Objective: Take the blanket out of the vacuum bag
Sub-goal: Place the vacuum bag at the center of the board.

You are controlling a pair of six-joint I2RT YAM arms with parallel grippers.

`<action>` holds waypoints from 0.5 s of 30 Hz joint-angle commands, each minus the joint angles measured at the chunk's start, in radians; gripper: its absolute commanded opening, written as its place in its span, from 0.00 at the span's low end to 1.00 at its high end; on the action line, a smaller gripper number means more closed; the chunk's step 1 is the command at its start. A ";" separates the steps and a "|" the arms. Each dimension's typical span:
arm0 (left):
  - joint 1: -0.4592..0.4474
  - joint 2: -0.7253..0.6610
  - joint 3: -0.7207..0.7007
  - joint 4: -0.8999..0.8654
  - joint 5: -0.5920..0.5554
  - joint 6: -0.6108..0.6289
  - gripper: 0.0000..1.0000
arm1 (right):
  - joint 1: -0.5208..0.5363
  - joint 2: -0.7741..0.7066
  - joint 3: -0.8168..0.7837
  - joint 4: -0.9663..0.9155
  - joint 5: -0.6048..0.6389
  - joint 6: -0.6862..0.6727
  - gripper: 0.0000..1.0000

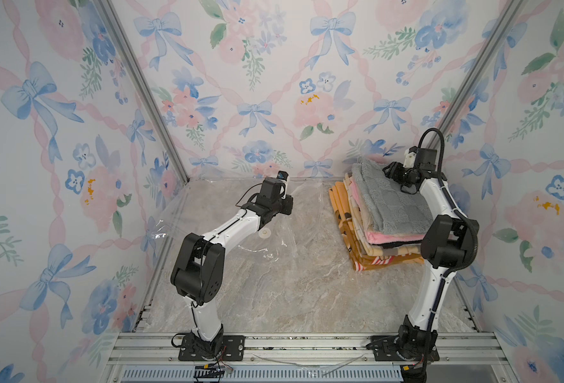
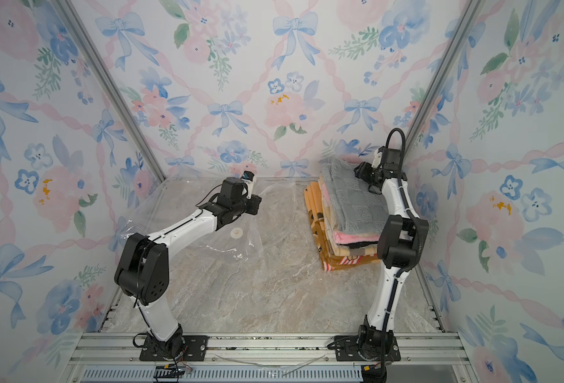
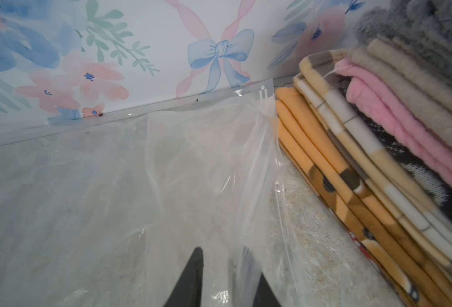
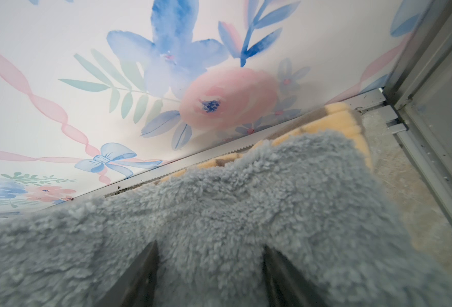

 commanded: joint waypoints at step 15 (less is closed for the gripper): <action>0.006 -0.223 0.024 -0.020 0.189 0.095 0.79 | 0.115 -0.316 -0.146 -0.085 0.123 -0.048 0.65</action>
